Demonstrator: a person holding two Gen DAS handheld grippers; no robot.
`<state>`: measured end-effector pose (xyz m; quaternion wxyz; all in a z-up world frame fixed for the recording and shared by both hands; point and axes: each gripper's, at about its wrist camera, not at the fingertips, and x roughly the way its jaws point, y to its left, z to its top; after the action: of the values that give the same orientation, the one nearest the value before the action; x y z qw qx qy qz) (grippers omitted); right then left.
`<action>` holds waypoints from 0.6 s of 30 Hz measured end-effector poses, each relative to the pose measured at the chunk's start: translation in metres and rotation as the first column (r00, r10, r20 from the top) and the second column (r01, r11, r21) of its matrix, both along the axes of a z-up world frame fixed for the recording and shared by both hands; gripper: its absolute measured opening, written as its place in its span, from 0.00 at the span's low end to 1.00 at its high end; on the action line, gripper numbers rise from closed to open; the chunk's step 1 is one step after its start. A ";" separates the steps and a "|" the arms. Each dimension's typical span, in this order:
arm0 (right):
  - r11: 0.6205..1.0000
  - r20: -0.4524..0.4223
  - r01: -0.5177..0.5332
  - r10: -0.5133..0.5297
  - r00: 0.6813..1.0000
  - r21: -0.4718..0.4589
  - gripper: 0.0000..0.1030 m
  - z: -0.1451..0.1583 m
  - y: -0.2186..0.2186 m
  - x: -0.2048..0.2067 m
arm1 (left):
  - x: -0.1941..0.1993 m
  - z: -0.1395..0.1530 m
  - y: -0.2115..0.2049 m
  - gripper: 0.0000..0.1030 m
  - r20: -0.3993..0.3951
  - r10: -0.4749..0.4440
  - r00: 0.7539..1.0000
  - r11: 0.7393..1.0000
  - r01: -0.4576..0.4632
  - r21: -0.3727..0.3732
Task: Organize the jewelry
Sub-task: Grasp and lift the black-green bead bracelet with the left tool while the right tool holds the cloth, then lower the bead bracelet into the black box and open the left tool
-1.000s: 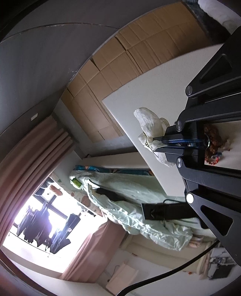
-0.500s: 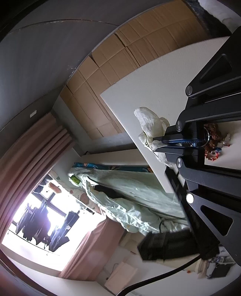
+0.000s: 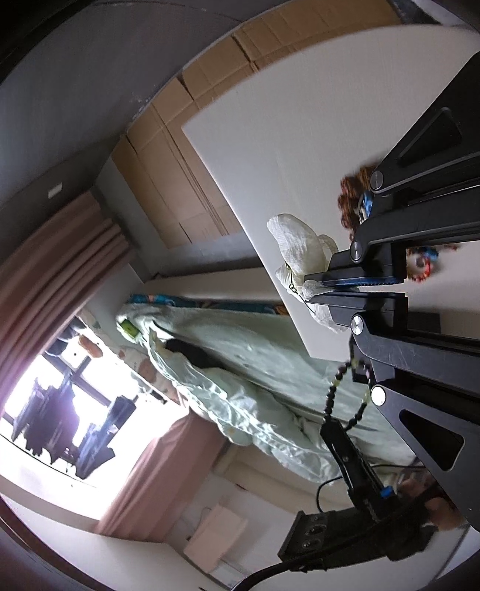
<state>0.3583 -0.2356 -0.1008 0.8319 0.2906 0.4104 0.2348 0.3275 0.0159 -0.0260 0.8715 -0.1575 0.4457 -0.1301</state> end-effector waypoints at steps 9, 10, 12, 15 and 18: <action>0.996 -0.004 -0.088 0.088 0.996 -0.016 0.04 -0.002 0.050 -0.002 | -0.019 -0.026 0.041 0.08 -0.048 0.080 0.996 0.996 -0.082 -0.045; 0.995 -0.003 -0.101 0.101 0.995 -0.020 0.04 -0.001 0.057 -0.003 | -0.021 -0.032 0.043 0.09 -0.059 0.090 0.994 0.995 -0.091 -0.028; 0.992 -0.003 -0.122 0.122 0.993 -0.024 0.04 -0.001 0.068 -0.005 | -0.026 -0.041 0.047 0.12 -0.086 0.108 0.990 0.994 -0.110 -0.018; 0.986 -0.003 -0.164 0.164 0.987 -0.035 0.04 -0.002 0.085 -0.009 | -0.035 -0.052 0.060 0.33 -0.116 0.138 0.984 0.988 -0.144 -0.050; 0.978 -0.007 -0.205 0.205 0.979 -0.049 0.04 -0.004 0.103 -0.013 | -0.051 -0.052 0.077 0.60 -0.098 0.194 0.976 0.978 -0.201 -0.057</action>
<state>0.3450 -0.1324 -0.1051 0.8098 0.2264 0.4446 0.3087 0.2764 0.0931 -0.0778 0.8529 -0.2360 0.4630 -0.0503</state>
